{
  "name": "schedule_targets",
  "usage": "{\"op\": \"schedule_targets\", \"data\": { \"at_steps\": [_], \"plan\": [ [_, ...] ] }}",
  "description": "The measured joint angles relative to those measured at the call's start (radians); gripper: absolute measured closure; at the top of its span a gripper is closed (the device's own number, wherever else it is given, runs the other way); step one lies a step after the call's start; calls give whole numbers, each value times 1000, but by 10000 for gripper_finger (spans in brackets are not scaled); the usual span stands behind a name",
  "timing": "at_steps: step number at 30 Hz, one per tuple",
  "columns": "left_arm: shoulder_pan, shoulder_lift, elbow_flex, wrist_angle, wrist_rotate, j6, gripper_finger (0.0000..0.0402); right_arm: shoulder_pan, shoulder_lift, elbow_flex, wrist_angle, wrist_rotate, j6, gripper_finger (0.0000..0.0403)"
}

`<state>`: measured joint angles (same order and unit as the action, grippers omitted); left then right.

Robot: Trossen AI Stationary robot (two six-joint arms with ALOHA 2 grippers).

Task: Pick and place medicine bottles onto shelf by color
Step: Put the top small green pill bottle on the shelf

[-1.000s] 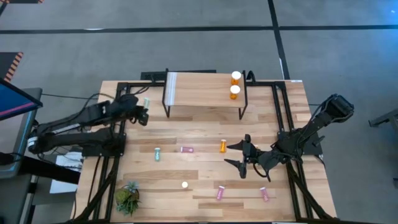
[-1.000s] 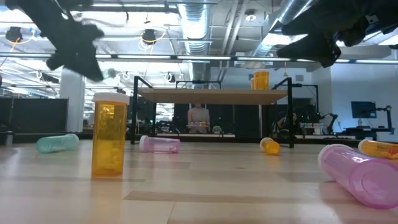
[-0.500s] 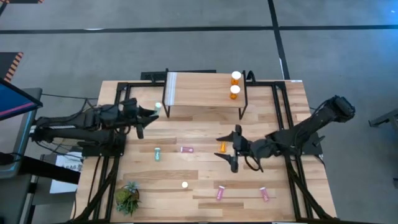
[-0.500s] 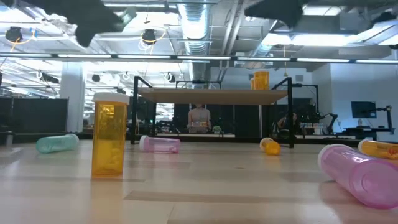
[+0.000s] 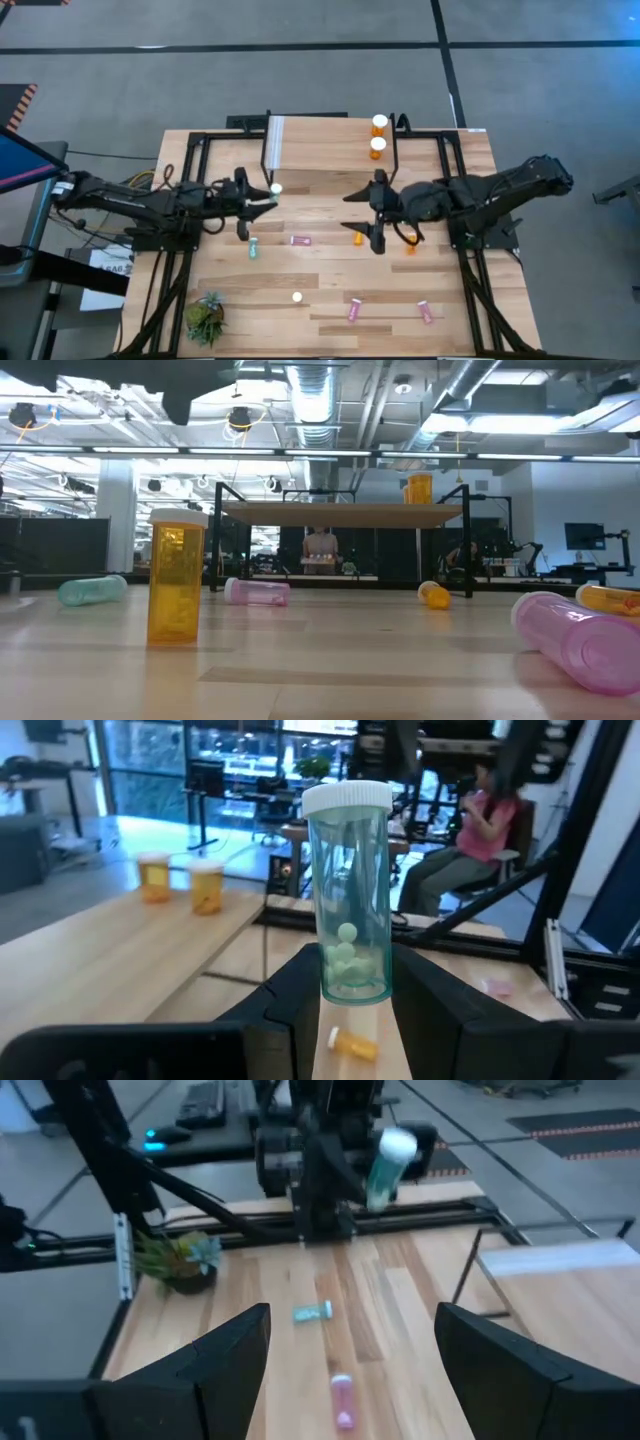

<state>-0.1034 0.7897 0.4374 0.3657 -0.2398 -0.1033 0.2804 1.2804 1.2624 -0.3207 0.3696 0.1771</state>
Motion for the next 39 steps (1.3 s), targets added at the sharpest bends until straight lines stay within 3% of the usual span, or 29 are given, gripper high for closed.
{"op": "schedule_targets", "data": {
  "at_steps": [10, 16, 23, 30, 39],
  "plan": [
    [-36, 325, 0, 462, 0, 87, 306, -69, 20, 93, -138, -112, -28, 97],
    [-36, 500, 13, 674, 9, 103, 306, -81, 105, 177, -257, -137, -53, 97],
    [-36, 658, 89, 716, 30, 102, 306, -101, 232, 333, -347, -154, -100, 97],
    [-36, 696, 132, 701, 61, 104, 306, -107, 302, 446, -463, -163, -99, 97],
    [-48, 702, 135, 675, 75, 83, 306, -107, 316, 456, -492, -166, -73, 97]
  ]
}}
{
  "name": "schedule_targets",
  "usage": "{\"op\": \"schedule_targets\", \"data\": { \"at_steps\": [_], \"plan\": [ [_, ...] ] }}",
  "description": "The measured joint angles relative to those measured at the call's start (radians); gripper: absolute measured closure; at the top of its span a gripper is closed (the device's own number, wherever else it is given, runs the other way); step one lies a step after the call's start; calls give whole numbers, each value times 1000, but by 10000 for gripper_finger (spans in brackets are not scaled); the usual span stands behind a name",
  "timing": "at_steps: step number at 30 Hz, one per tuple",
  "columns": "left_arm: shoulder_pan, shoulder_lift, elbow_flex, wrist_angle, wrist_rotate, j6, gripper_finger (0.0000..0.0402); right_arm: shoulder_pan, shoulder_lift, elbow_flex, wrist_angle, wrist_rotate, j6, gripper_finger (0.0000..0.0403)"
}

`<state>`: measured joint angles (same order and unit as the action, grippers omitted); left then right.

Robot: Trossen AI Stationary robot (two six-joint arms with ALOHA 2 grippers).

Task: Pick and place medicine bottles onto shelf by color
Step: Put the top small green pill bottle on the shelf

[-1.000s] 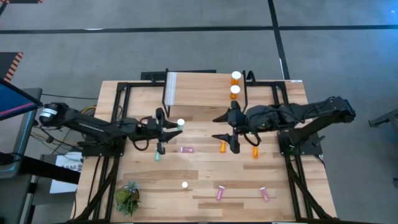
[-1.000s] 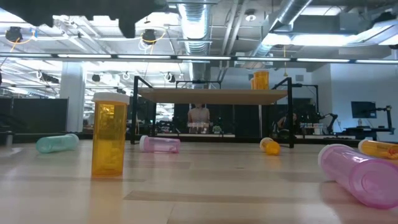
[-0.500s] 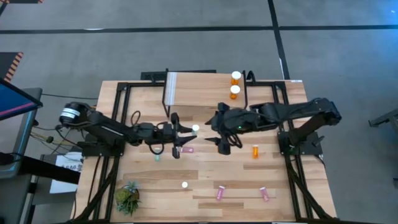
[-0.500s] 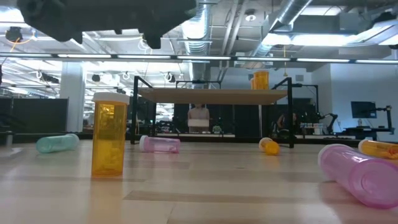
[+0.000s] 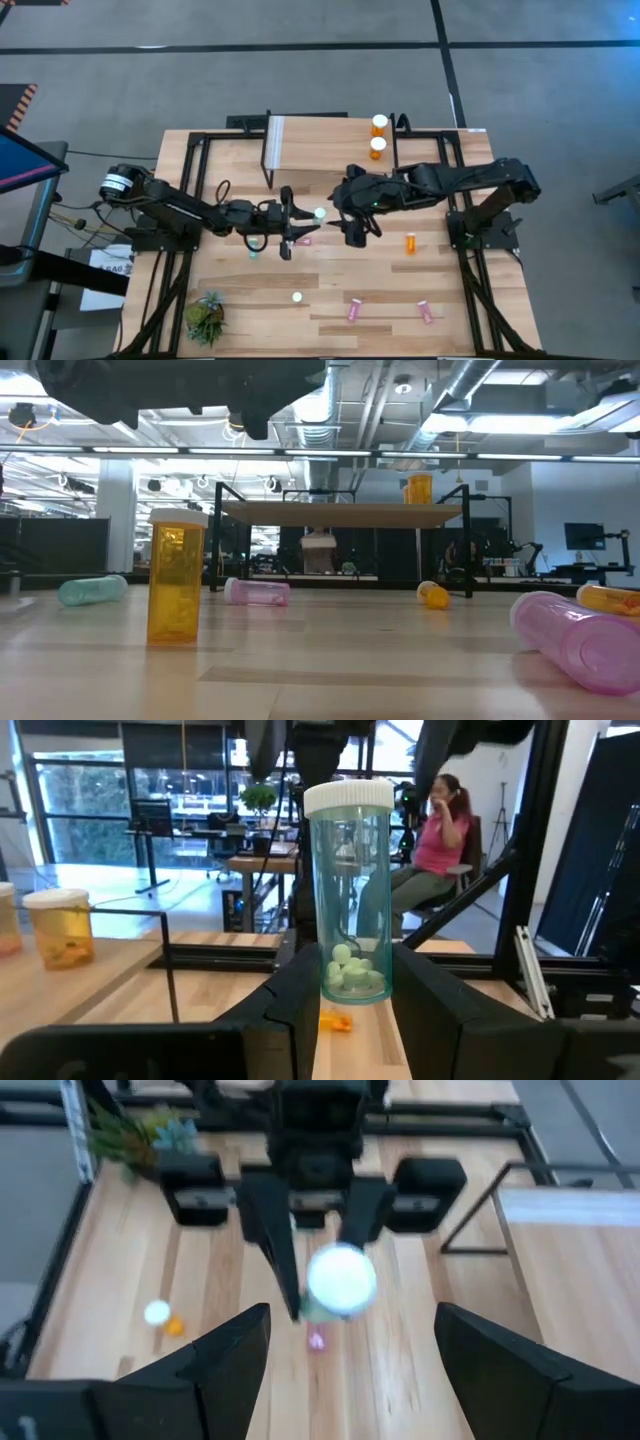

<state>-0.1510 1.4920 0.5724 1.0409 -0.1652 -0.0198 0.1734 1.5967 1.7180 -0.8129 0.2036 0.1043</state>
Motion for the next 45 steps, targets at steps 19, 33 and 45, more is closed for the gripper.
{"op": "schedule_targets", "data": {
  "at_steps": [19, 33, 45],
  "plan": [
    [-1, -1, 0, -15, 2, -1, 306, -23, 56, -1, 58, -72, 3, 98],
    [-1, -1, 0, -21, 2, -1, 306, -32, 56, -1, 59, -76, 3, 194],
    [-1, -1, 0, -23, 2, -4, 305, -39, 56, -1, 58, -76, 0, 278]
  ]
}}
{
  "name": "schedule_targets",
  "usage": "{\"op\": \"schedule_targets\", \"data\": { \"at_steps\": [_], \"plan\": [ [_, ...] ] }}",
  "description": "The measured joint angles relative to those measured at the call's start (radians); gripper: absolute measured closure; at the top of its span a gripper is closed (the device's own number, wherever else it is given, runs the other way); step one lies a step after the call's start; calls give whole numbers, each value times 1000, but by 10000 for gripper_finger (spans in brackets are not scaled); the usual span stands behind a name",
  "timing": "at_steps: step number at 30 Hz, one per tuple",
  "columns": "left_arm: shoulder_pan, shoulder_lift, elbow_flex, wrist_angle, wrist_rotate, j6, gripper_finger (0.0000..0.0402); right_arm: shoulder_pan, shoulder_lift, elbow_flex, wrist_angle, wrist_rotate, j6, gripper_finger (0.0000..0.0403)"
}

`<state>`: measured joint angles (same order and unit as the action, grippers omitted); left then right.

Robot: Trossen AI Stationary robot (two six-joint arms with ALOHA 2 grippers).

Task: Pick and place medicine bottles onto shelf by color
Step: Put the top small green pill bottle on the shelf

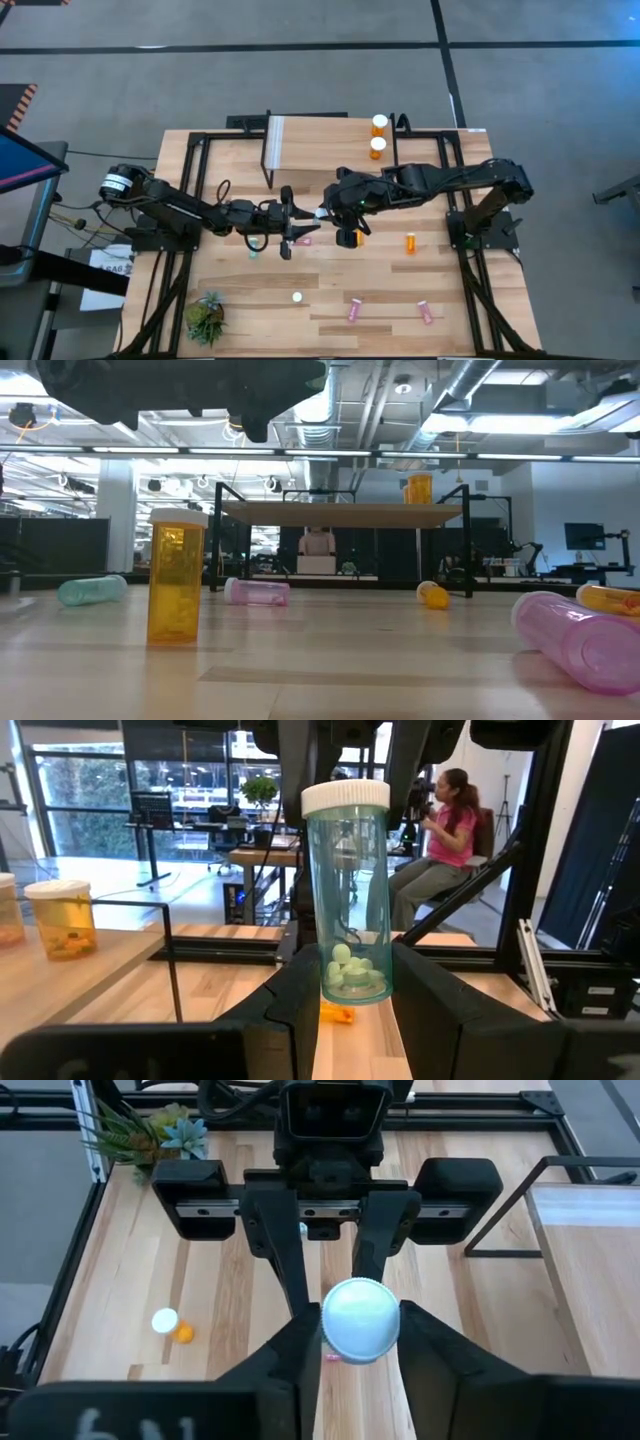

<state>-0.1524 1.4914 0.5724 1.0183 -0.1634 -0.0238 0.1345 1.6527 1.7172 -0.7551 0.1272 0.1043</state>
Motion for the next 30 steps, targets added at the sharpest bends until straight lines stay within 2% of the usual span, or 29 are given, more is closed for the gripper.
{"op": "schedule_targets", "data": {
  "at_steps": [14, 23, 30],
  "plan": [
    [1, -2, 0, -26, -7, 9, 301, -9, 0, 0, -13, 0, -11, 275],
    [1, -2, 0, -64, -33, 13, 231, -21, -1, 0, -22, 1, -8, 275],
    [1, -2, 0, -142, -129, 20, 182, -43, -1, 0, -43, 2, -11, 272]
  ]
}}
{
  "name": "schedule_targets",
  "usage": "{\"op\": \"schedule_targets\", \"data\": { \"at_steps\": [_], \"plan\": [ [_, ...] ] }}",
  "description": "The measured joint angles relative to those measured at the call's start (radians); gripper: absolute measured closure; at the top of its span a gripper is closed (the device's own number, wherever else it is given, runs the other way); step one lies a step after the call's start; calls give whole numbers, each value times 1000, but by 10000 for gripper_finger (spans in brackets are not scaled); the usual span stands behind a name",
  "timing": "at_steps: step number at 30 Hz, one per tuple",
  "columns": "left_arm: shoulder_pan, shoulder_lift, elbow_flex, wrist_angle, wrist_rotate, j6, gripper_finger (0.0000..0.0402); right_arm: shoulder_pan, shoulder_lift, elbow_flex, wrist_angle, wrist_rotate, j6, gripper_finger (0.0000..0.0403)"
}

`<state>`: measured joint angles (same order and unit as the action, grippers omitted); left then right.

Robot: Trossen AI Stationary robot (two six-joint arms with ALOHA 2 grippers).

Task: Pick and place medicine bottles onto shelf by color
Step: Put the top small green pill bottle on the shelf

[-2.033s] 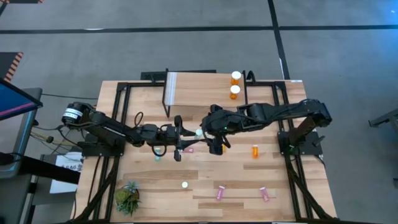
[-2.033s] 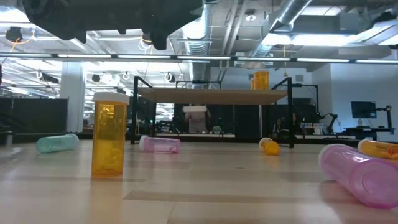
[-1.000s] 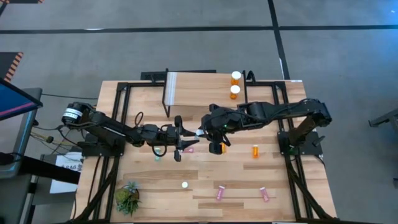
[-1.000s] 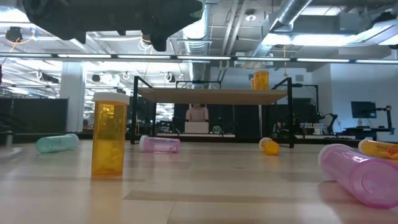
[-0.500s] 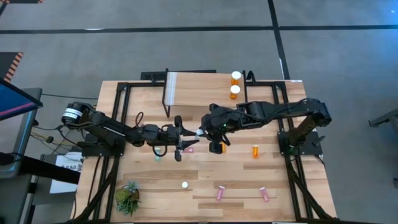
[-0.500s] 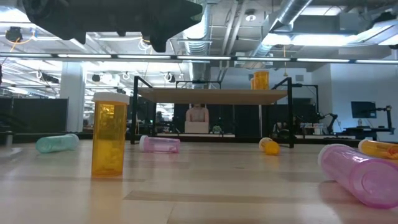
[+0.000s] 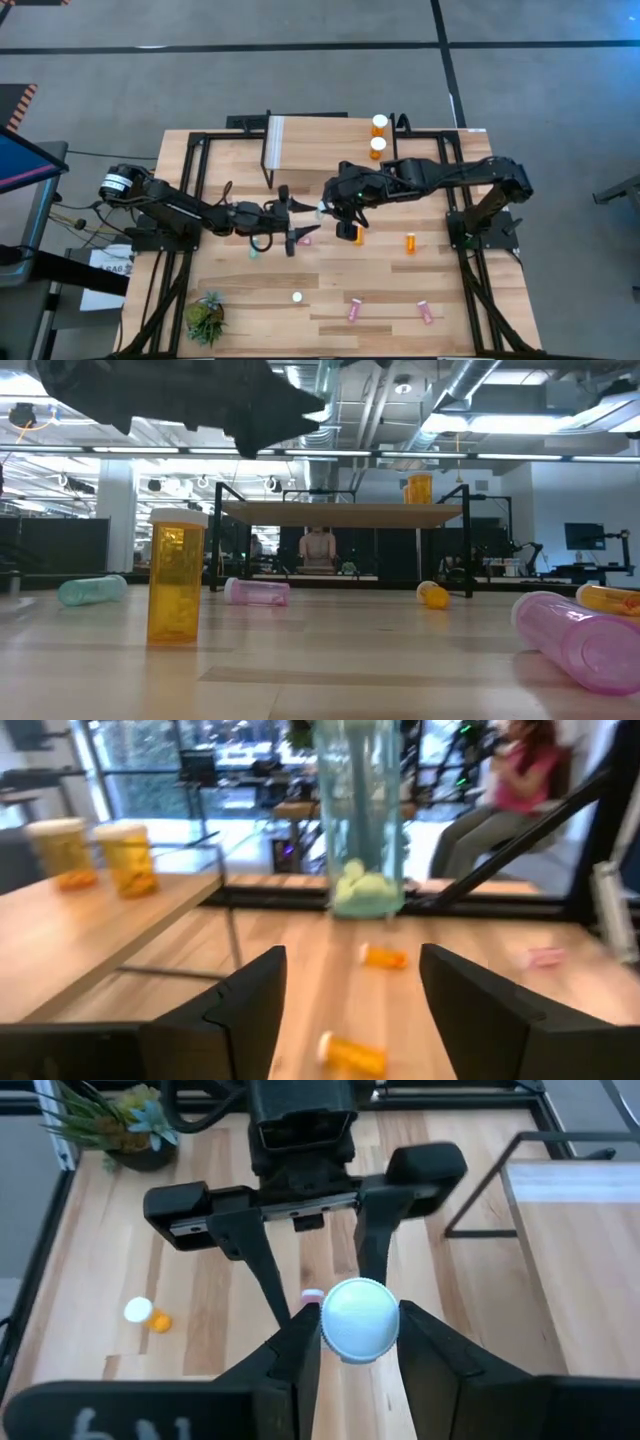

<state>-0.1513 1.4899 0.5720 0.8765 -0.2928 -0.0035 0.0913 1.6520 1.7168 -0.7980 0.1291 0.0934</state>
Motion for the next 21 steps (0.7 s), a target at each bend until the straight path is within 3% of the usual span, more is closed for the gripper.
{"op": "schedule_targets", "data": {
  "at_steps": [8, 21],
  "plan": [
    [0, -36, 0, -154, -113, 0, 160, -72, 0, 0, -49, 1, -21, 271],
    [0, -66, 0, -198, -96, -26, 159, -357, 0, 0, -96, 1, -110, 269]
  ]
}}
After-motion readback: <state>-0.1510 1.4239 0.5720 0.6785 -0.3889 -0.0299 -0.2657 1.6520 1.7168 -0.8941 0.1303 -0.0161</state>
